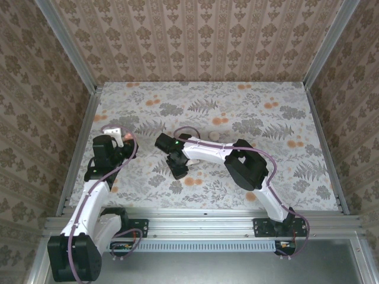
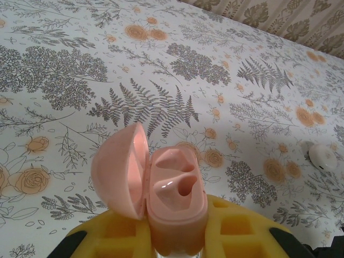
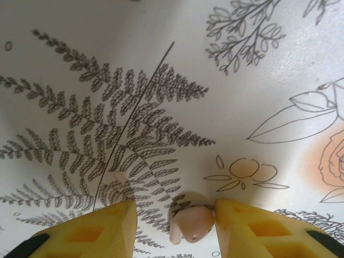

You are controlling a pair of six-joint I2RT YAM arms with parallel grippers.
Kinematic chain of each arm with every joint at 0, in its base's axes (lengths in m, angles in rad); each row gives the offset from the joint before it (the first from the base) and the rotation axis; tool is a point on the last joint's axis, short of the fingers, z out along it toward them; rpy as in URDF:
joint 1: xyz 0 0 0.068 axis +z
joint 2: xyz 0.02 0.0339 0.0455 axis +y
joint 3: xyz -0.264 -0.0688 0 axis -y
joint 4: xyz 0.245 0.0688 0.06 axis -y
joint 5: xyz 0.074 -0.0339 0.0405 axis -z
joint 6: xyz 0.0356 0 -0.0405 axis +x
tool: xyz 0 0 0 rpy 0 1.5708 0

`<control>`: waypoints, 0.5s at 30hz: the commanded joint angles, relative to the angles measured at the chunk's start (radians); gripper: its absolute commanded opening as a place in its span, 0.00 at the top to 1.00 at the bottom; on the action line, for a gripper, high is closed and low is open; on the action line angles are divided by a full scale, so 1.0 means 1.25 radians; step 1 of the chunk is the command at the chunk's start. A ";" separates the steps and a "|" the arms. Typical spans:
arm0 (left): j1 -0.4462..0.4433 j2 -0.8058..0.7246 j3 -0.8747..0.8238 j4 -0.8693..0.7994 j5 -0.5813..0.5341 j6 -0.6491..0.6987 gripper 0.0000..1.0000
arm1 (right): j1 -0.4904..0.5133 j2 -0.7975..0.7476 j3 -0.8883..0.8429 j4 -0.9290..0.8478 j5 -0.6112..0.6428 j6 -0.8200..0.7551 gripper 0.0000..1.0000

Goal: Insert the wireless bluetooth earbuds into the charging case

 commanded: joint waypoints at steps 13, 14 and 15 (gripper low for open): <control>0.002 0.009 0.001 0.005 0.000 0.002 1.00 | 0.011 0.017 -0.027 0.022 -0.023 0.149 0.74; 0.001 0.009 0.001 0.005 0.000 0.002 1.00 | 0.012 0.016 -0.028 0.025 -0.022 0.150 0.75; 0.001 0.009 0.001 0.005 0.000 0.001 1.00 | 0.012 0.015 -0.029 0.029 -0.022 0.147 0.76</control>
